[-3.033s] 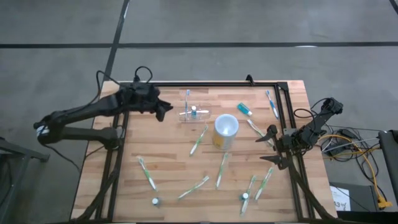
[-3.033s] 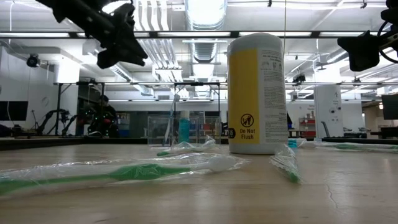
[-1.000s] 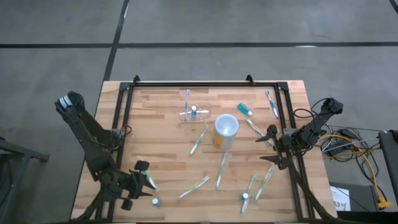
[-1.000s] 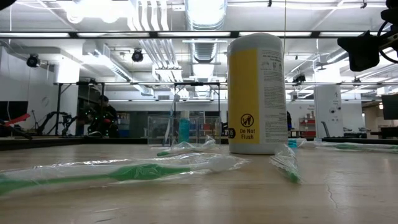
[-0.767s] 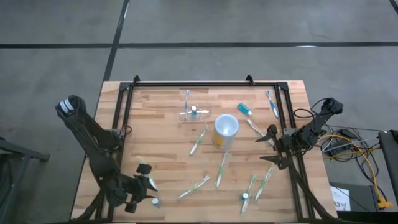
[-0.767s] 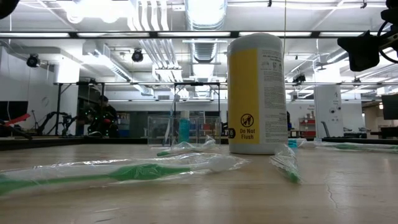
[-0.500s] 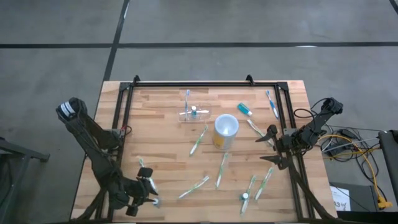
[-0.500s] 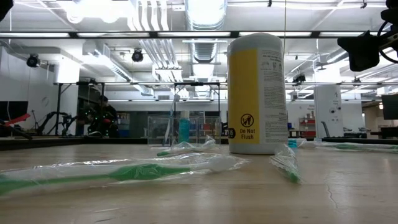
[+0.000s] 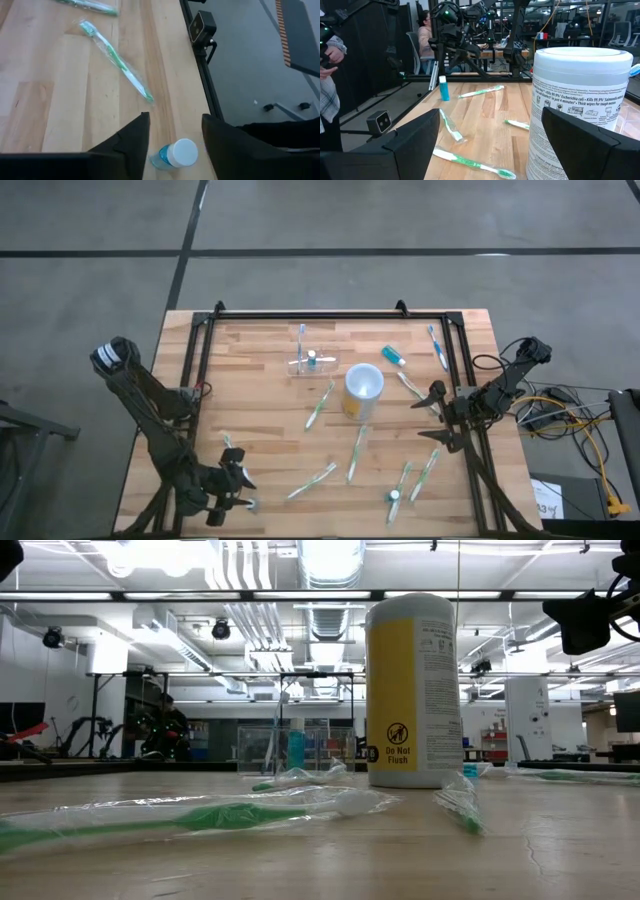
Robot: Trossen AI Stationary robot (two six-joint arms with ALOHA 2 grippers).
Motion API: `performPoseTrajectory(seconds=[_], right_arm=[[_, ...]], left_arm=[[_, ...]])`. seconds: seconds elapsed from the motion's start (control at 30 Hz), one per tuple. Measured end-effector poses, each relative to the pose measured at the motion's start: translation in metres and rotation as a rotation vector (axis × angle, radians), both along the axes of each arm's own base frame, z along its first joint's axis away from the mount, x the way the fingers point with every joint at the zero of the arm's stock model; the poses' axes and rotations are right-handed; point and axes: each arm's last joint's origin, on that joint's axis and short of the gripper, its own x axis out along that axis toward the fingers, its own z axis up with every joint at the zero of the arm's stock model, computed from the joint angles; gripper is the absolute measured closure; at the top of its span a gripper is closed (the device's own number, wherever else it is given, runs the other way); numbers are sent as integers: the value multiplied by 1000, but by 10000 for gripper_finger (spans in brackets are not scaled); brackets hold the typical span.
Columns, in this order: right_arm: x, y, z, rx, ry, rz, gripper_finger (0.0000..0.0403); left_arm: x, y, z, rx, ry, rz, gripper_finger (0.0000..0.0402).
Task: Pick & Place toothbrushing station
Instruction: Put the blue mouthwash into the middle section of the transparent organizer
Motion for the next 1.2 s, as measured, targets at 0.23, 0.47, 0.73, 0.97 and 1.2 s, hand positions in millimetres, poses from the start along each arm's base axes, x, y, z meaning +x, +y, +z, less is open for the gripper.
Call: performPoseTrajectory(seconds=[0.23,0.47,0.73,0.97,1.2], right_arm=[[0,0,0,0,0,0,53],[0,0,0,0,0,0,58],[0,0,0,0,0,0,53],[0,0,0,0,0,0,57],[0,0,0,1,-1,0,54]], left_arm=[[0,-2,-8,32,42,-36,195],[4,-10,-24,64,81,-64,195],[6,-13,-27,53,87,-62,195],[5,-11,-25,55,90,-67,195],[4,-11,-24,57,90,-68,195]])
